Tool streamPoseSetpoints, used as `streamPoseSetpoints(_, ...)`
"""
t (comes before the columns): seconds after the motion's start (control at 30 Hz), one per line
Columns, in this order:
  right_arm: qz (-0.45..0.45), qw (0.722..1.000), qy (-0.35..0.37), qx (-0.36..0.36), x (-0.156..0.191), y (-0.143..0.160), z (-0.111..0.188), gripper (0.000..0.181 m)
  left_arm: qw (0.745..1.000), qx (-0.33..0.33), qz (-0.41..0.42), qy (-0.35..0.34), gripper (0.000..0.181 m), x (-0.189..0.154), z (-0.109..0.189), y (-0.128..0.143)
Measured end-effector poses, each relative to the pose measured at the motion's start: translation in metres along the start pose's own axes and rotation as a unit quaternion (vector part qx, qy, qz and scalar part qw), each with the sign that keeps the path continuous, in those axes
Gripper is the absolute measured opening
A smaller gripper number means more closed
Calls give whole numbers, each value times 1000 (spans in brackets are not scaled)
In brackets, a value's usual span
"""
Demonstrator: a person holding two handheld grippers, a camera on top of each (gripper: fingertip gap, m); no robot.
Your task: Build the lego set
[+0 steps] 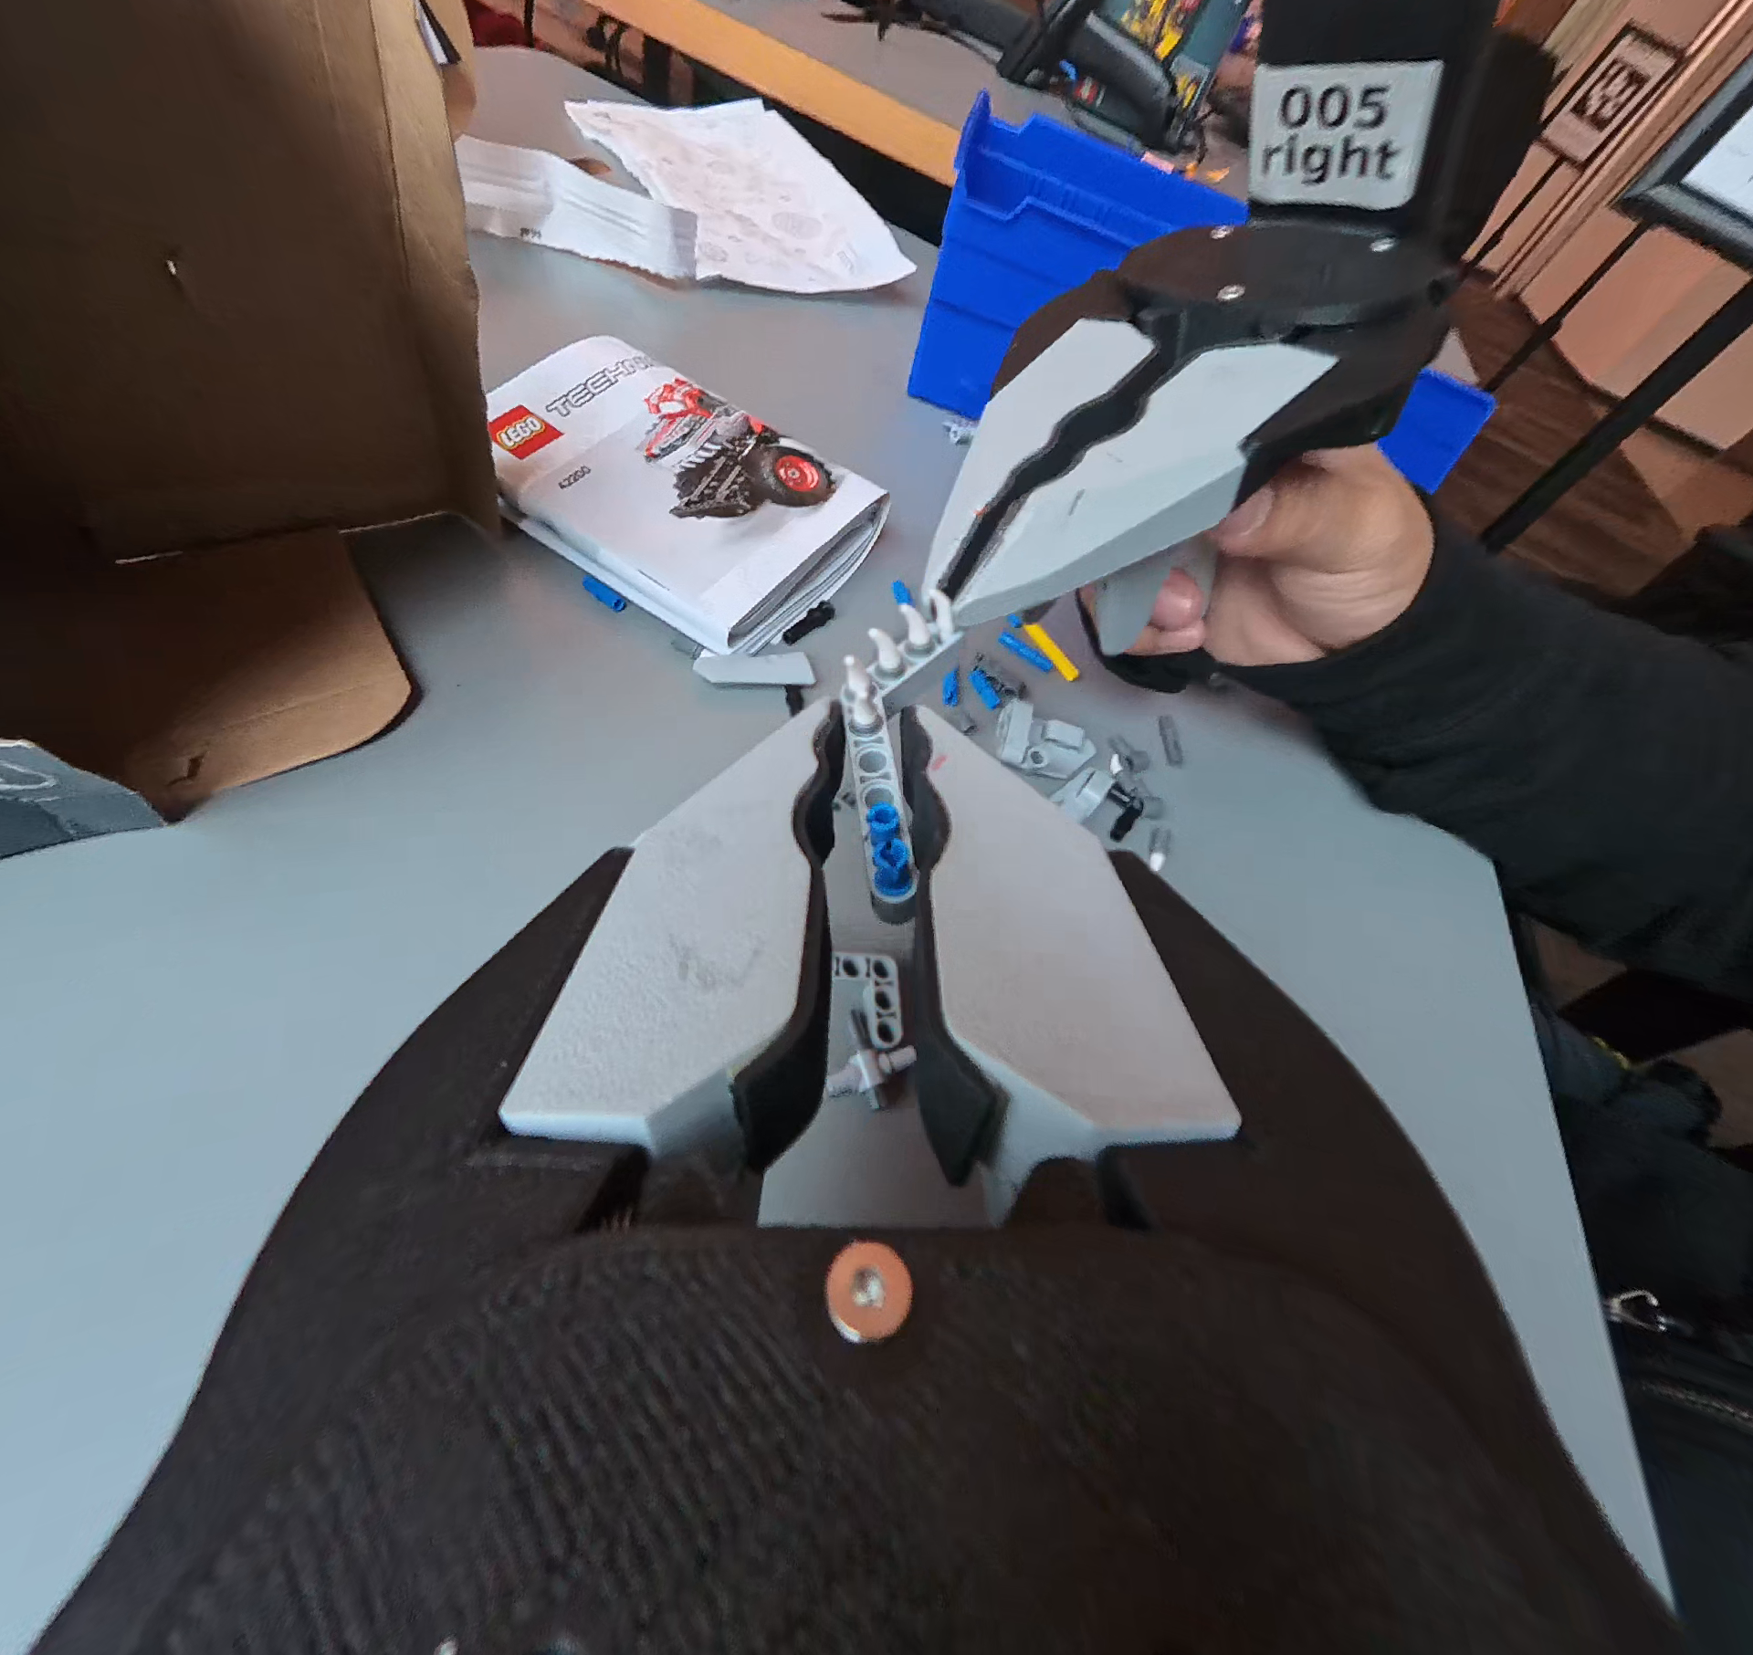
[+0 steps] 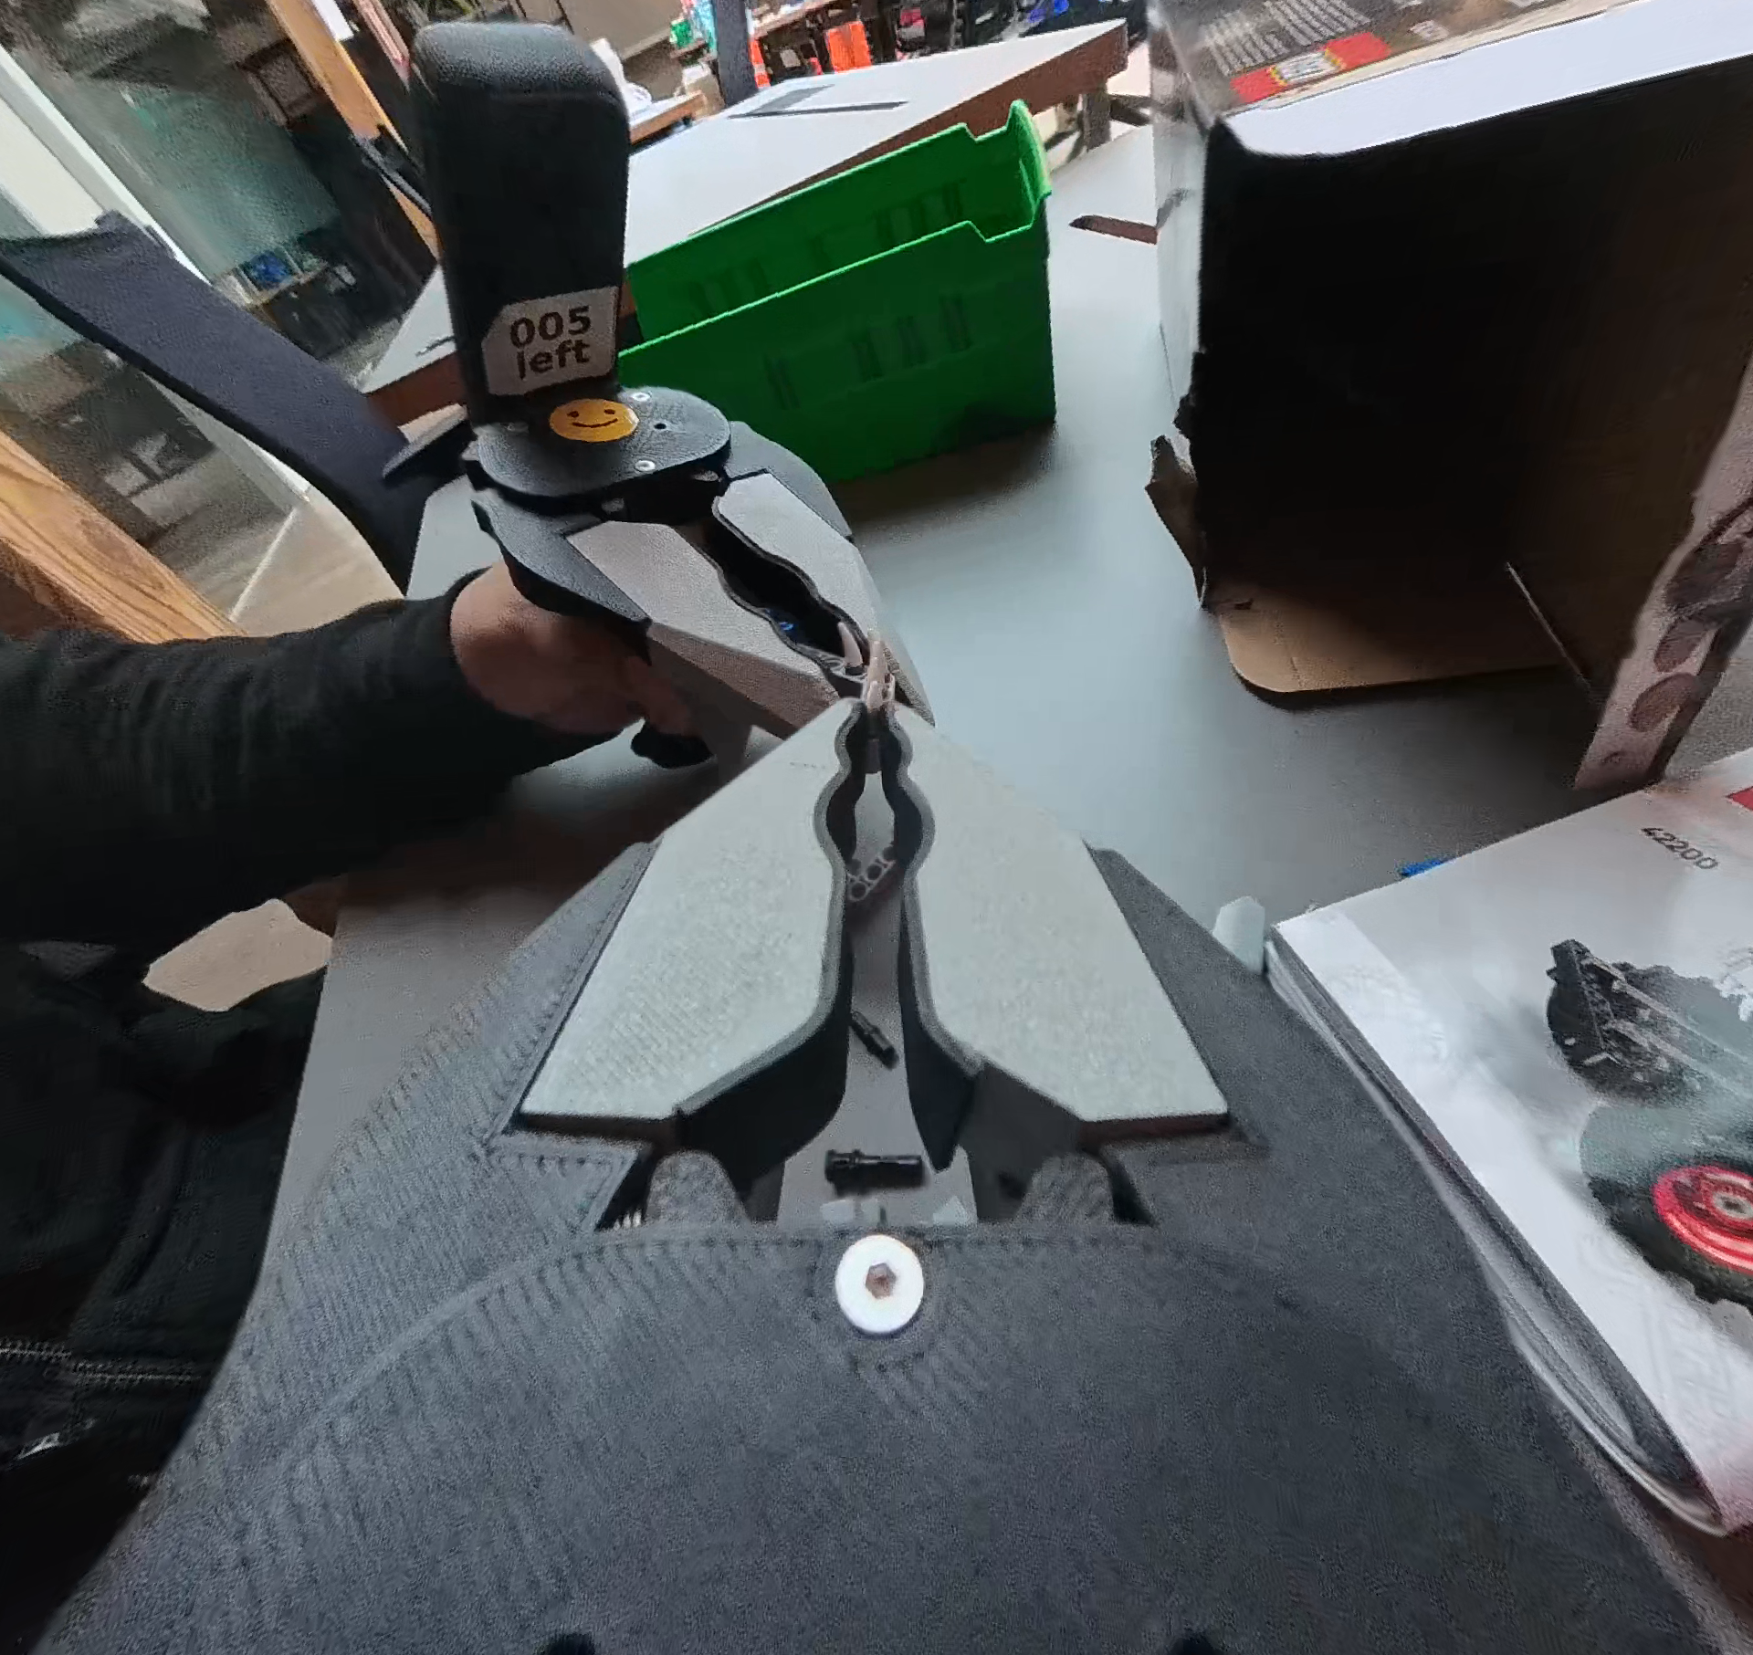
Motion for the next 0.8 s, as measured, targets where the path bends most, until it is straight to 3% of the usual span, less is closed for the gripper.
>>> streamPoseSetpoints(0.03,-4,1000,-2,0,-1,0,1,0,1000,-4,5,8,9,-1,0,-1)
streamPoseSetpoints(0.2,-7,1000,-8,2,-1,1,1,0,998,-26,38,41,13,-1,3,-4)
streamPoseSetpoints(0.5,6,1000,-7,13,1,5,-5,8,999,-4,34,27,10,0,1,2)
streamPoseSetpoints(0.6,17,1000,15,20,-1,5,-4,0,999,-2,32,19,10,0,-1,2)
streamPoseSetpoints(0.8,-24,999,-30,4,-2,5,1,0,999,-17,30,42,12,-4,-3,-1)
Point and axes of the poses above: each gripper's, where its closed fingertips meet, z back along the fingers, y out of its underside, x = y × z across the jaws, the point moved 5 cm from there along z, back along the fingers, and after that the axes turned 5 degrees about x, right-handed, at the moved point
